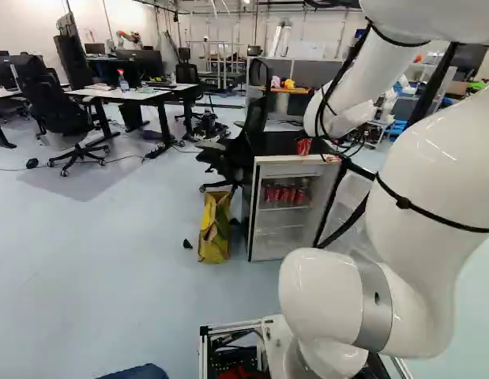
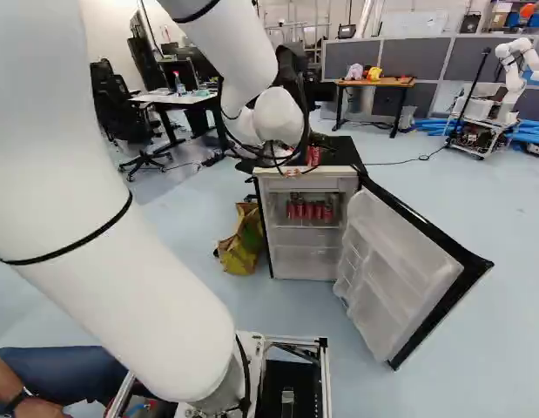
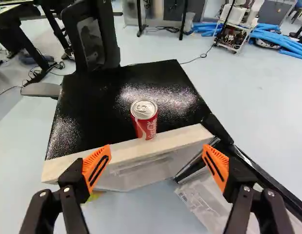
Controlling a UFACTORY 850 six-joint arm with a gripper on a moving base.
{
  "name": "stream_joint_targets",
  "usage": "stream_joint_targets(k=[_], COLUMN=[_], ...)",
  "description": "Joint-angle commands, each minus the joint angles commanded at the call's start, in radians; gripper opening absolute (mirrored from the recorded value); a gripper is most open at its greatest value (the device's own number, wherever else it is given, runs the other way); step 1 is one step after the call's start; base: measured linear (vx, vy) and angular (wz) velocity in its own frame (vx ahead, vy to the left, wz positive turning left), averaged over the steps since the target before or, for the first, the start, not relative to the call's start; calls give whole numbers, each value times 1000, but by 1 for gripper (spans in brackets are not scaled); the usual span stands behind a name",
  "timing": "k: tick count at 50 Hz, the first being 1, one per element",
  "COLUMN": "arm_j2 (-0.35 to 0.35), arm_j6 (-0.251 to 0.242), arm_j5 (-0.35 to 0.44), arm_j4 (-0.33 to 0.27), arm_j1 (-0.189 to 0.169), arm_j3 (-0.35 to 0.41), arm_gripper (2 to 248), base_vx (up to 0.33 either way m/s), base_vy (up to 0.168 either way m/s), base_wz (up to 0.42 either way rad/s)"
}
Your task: Grab a drink from the fridge
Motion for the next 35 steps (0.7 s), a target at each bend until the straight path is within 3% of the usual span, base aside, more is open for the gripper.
stream_joint_targets(k=[35], arm_j2=[-55], arm_j6=[0], arm_j5=[178], arm_j4=[88], arm_j1=[-120], arm_j3=[28], arm_gripper=[247], base_vx=[0], base_vy=[0], base_wz=[0])
